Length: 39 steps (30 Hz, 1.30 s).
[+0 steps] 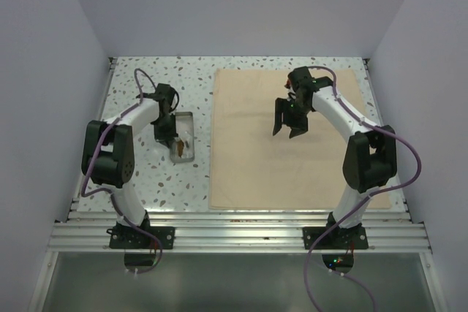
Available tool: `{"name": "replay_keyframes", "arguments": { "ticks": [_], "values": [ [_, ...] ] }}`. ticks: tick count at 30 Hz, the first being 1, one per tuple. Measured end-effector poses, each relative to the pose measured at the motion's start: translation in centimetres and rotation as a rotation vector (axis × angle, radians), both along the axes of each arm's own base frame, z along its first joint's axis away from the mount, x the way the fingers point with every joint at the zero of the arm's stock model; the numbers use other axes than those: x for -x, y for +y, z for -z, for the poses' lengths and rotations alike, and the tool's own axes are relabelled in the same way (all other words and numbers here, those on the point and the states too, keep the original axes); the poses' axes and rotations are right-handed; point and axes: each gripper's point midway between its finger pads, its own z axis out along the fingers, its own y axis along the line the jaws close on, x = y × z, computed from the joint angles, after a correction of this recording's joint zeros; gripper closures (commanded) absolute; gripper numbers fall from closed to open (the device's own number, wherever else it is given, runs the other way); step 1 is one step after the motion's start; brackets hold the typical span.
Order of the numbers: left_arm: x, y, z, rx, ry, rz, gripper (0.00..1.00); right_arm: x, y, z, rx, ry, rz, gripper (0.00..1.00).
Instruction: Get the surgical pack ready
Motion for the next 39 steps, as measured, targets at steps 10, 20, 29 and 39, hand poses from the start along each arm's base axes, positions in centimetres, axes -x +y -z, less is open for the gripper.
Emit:
{"name": "replay_keyframes", "arguments": {
  "ticks": [10,20,29,39],
  "values": [
    [-3.5,-4.8,-5.3,0.076,-0.109,0.02,1.0,-0.5,-0.8,0.0,0.001,-0.005,0.032,0.37],
    [-3.6,-24.3,-6.9,0.327,-0.126,0.205,1.0,-0.9,-2.1,0.5,0.023,0.002,0.108,0.37],
    [-1.0,-27.9,-0.6,0.33,0.046,0.063,1.0,-1.1,-3.6,1.4,0.042,0.008,0.14,0.38],
    [0.4,-30.7,-0.2,0.403,0.077,0.078,0.37,-1.7,-2.3,3.0,-0.011,0.026,0.09,0.44]
  ]
}}
